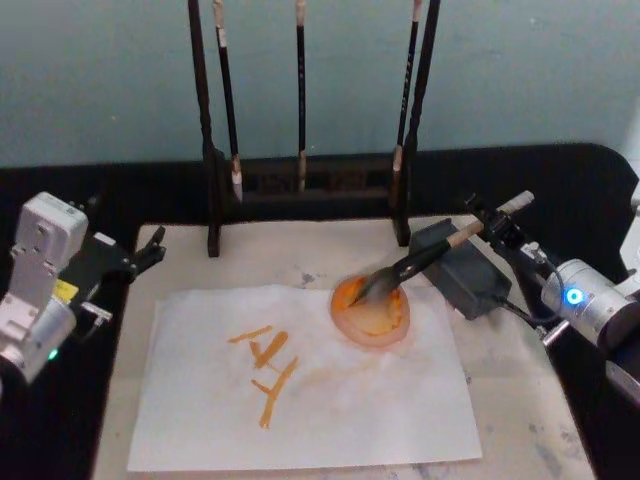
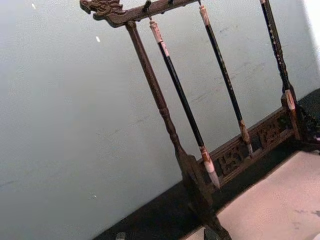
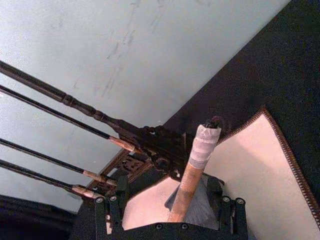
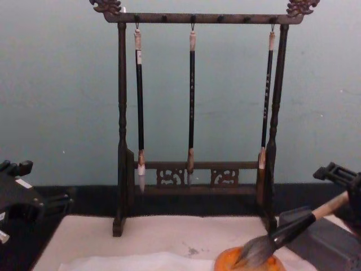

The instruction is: Pick up the brush from the inkstone, write on the paper, then place the brush back to its original position.

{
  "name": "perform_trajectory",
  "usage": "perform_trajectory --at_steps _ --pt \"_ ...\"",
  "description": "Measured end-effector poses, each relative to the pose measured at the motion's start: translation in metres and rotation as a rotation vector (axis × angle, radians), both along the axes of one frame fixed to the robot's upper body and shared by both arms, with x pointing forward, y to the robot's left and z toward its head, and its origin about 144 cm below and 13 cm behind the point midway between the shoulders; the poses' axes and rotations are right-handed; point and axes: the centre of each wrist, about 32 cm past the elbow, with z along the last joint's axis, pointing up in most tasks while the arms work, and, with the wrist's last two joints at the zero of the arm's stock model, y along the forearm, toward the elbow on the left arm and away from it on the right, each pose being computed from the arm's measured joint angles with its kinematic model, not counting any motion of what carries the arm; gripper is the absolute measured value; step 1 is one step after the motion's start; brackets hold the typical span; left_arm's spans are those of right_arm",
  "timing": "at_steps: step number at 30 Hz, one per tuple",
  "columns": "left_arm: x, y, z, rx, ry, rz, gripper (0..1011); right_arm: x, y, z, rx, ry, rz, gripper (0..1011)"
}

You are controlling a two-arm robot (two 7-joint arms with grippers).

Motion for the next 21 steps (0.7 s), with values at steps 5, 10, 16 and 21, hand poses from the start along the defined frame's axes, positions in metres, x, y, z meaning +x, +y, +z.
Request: perform_trajectory --at_steps 5,10,16,21 --pt "0.0000 0.0000 0.0000 0.000 0.000 0.000 1010 -0.0012 0.0012 -0.0016 0.007 0.005 -0.013 1000" --pt "0.0000 0.0000 0.0000 0.000 0.000 0.000 1010 -0.0015 0.0011 -0.0031 0.002 0.003 -0.018 1000" --pt "0.0000 0.0000 0.0000 0.000 0.000 0.000 1010 -0.0014 0.0010 -0.0031 0.001 0.002 -0.019 1000" --pt "0.0000 0.0000 0.0000 0.000 0.000 0.000 1010 -0.0013 0.0010 -0.0031 0.002 0.002 -0.018 1000"
